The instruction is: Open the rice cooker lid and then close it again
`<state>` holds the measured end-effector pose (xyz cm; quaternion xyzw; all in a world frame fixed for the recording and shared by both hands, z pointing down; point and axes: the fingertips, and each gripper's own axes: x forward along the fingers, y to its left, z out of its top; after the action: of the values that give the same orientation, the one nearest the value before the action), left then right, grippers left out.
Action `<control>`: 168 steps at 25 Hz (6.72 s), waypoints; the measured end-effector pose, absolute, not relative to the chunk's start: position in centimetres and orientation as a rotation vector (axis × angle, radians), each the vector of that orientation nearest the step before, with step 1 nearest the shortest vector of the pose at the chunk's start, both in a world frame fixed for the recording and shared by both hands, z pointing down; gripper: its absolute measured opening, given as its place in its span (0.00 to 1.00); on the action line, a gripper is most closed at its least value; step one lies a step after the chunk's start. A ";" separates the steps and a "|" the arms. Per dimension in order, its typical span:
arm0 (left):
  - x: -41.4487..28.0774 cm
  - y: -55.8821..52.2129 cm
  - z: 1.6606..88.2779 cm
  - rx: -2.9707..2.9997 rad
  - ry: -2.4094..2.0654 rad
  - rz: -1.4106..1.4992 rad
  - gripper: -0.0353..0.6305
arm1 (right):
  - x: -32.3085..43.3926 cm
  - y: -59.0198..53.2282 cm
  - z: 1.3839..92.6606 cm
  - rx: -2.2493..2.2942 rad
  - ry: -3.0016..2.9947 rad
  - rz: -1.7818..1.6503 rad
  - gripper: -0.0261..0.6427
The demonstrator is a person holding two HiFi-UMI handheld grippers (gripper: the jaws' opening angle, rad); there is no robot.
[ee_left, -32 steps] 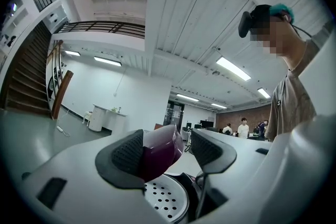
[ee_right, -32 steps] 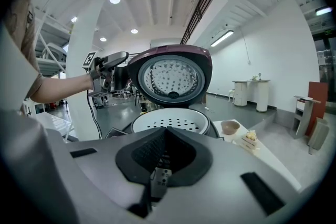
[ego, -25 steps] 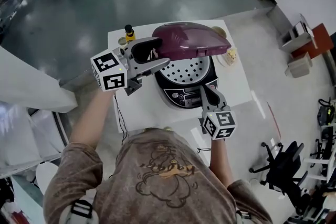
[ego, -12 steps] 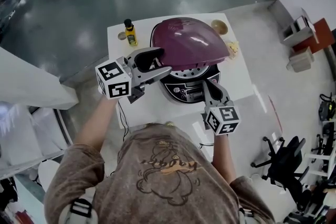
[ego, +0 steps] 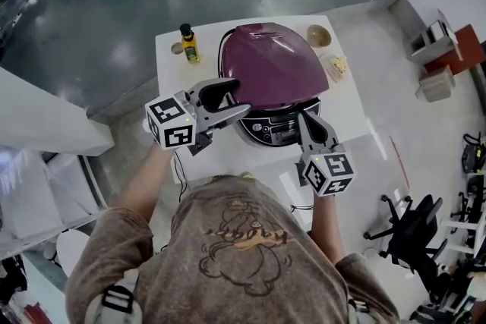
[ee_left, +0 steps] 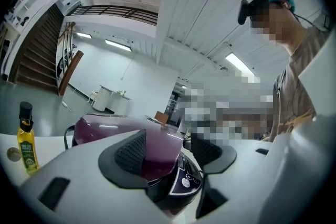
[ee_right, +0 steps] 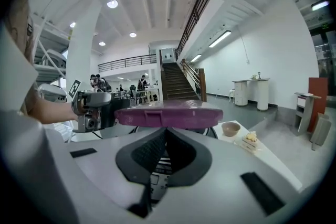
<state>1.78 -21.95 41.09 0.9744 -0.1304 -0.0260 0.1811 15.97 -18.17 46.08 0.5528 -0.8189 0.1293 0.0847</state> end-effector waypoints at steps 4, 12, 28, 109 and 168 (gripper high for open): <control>1.9 -21.9 41.3 2.756 -0.368 -0.058 0.47 | 15.8 -18.4 44.2 1.653 -2.481 0.363 0.04; 2.1 -21.9 41.3 2.750 -0.371 -0.060 0.47 | 15.1 -20.1 41.1 1.621 -2.536 0.272 0.04; 2.1 -21.9 41.5 2.743 -0.378 -0.054 0.47 | 15.5 -21.4 42.4 1.567 -2.464 0.278 0.04; 1.3 -20.9 43.9 2.608 -0.689 -0.015 0.47 | 15.1 -20.8 47.9 1.204 -2.361 0.495 0.04; -5.6 -0.6 46.2 2.653 -1.254 -0.022 0.19 | 15.5 1.8 47.8 1.678 -2.553 0.287 0.04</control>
<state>-5.56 -0.63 46.18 0.8992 -0.4250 -0.0075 0.1036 15.50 1.76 47.76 0.5465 -0.8314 0.0935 0.0363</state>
